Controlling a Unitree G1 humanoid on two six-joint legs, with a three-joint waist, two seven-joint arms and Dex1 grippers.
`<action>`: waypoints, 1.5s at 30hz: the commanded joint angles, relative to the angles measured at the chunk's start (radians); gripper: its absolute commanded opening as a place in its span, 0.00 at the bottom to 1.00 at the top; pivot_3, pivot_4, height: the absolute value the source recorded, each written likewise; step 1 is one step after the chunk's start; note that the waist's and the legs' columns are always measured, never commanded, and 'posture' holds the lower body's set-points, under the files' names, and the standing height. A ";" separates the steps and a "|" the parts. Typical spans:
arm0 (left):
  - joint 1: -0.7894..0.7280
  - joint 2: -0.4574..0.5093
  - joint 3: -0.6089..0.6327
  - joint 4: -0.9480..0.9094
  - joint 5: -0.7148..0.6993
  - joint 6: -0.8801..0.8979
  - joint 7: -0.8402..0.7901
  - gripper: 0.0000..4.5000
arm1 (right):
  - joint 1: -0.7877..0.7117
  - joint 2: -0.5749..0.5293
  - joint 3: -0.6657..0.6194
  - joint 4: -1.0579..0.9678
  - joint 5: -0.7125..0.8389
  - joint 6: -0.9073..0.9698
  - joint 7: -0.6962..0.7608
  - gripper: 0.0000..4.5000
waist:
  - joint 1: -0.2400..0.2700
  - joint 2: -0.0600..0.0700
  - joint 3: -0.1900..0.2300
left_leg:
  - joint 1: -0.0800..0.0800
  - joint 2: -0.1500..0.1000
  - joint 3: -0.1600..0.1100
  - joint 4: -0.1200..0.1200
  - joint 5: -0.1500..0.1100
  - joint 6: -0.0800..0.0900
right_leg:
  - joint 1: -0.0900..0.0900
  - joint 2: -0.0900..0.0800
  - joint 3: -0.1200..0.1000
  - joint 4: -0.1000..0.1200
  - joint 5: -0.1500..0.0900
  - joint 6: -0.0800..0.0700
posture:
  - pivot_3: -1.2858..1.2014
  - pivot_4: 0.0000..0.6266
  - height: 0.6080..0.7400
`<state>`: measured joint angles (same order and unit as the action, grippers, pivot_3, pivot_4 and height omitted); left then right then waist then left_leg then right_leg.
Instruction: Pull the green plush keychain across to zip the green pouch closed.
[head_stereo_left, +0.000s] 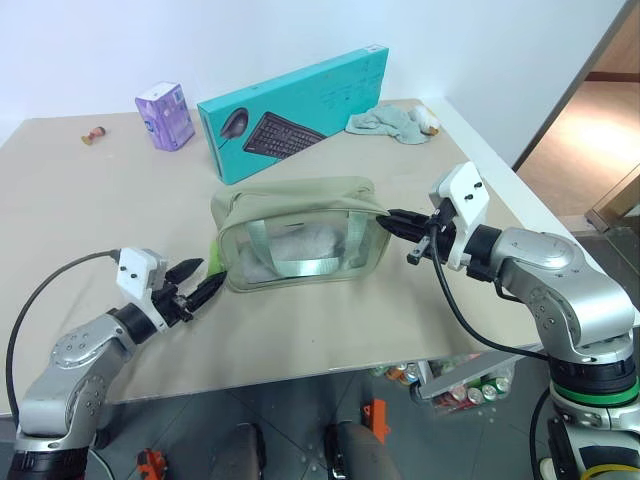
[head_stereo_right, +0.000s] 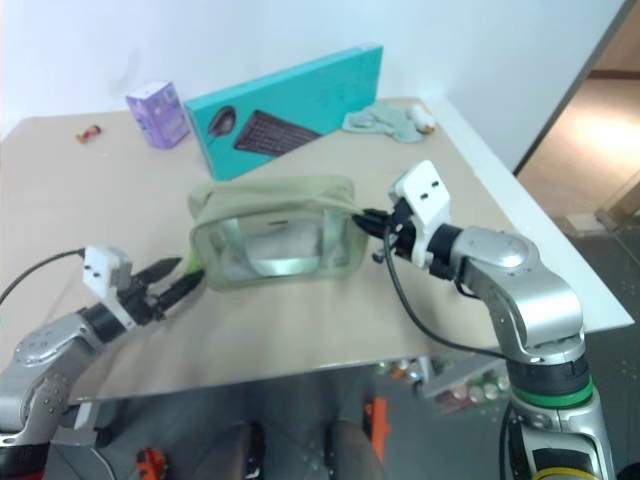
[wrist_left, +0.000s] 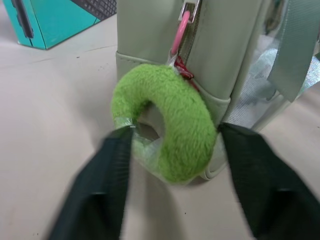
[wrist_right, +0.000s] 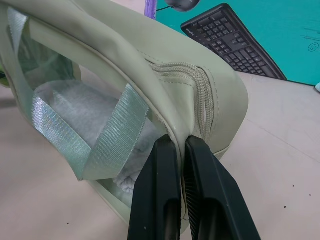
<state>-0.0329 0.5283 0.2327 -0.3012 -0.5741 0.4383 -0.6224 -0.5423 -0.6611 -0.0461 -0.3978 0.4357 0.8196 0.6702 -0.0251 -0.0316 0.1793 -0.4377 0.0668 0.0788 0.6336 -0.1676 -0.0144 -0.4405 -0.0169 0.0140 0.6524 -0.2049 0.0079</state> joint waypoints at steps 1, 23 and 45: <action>-0.013 0.005 0.021 0.018 -0.011 -0.010 -0.019 0.26 | -0.013 -0.007 0.002 -0.016 0.005 -0.005 0.001 0.00 | 0.000 0.000 0.000 | 0.000 0.000 0.000 0.000 0.000 0.000 | 0.000 0.000 0.000 0.000 0.000 0.000 | 0.52 0.24 1.00; -0.123 0.069 0.173 -0.088 -0.087 -0.001 0.032 0.12 | -0.015 -0.031 0.000 -0.013 0.007 -0.017 0.019 0.00 | 0.002 -0.003 0.001 | -0.001 0.000 -0.001 0.000 0.000 0.000 | 0.000 0.000 -0.001 0.000 0.000 0.000 | 0.52 0.24 1.00; -0.542 0.133 -0.074 -0.179 -0.060 0.125 0.130 0.12 | -0.064 -0.034 0.028 0.069 -0.023 -0.078 0.058 0.00 | 0.001 -0.004 0.001 | -0.001 -0.001 0.000 0.000 0.000 0.000 | 0.000 0.002 0.001 -0.001 0.001 0.002 | 0.52 0.24 1.00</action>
<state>-0.5465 0.6434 0.1781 -0.4780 -0.6746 0.5909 -0.4787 -0.5881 -0.6875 -0.0098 -0.3218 0.4148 0.7578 0.7221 -0.0237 -0.0359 0.1802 -0.4388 0.0662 0.0783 0.6335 -0.1677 -0.0145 -0.4402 -0.0153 0.0155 0.6514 -0.2039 0.0098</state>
